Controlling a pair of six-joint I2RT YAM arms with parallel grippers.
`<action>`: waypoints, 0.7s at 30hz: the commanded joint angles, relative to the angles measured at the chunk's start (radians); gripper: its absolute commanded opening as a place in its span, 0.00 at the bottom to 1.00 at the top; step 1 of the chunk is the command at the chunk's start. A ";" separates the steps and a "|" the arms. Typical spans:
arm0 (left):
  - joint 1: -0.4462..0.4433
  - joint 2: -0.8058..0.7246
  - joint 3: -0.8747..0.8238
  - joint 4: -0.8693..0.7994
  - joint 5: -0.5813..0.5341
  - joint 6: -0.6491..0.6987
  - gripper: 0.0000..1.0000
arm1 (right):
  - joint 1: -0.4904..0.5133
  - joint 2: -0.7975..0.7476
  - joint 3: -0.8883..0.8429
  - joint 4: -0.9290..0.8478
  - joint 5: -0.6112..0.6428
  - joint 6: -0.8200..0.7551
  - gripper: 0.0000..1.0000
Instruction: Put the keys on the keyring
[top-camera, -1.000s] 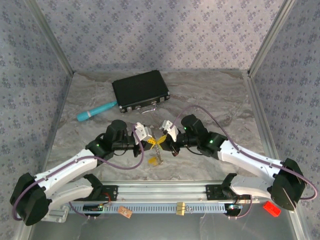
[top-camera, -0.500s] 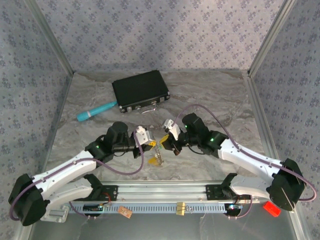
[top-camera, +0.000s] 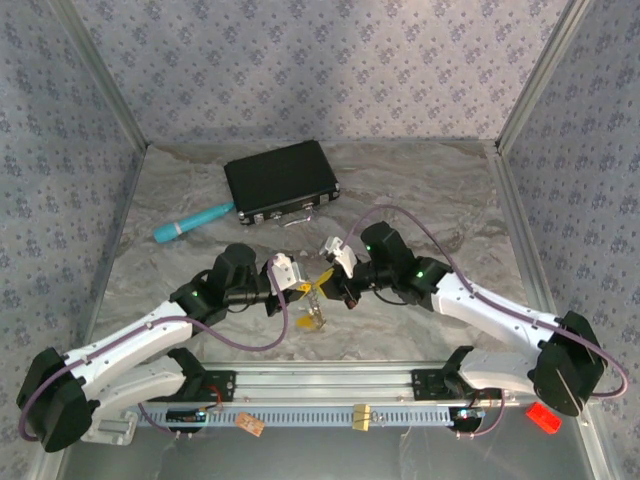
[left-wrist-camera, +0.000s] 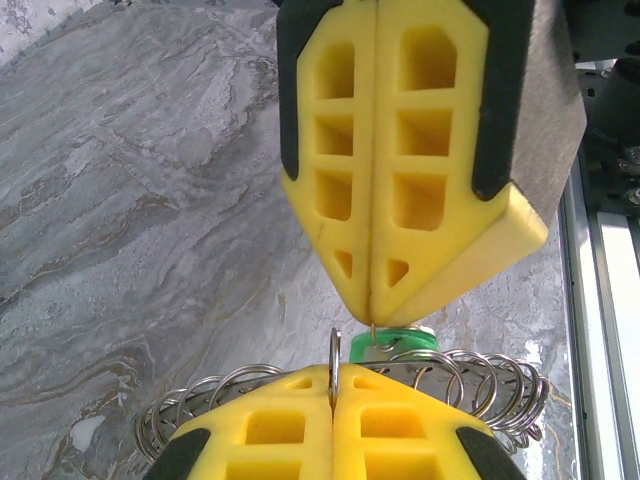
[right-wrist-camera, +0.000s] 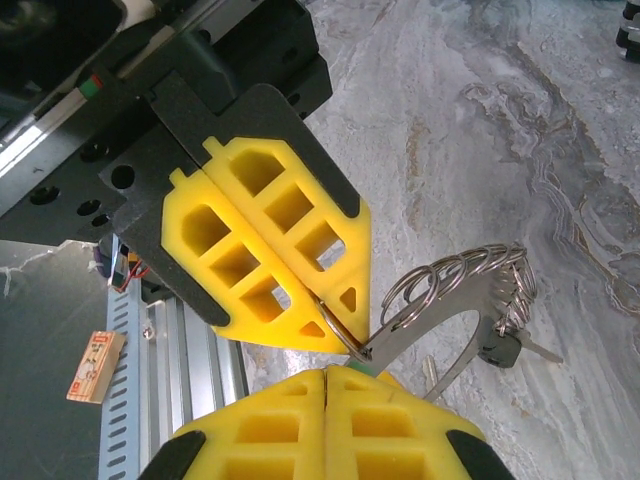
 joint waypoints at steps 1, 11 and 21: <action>-0.009 -0.015 0.005 0.030 0.029 0.000 0.00 | -0.002 0.008 0.035 0.002 -0.024 0.009 0.00; -0.009 -0.005 0.010 0.029 0.048 -0.010 0.00 | -0.002 0.013 0.034 0.027 0.007 0.018 0.00; -0.009 0.000 0.015 0.024 0.061 -0.010 0.00 | -0.002 0.016 0.034 0.041 0.028 0.018 0.00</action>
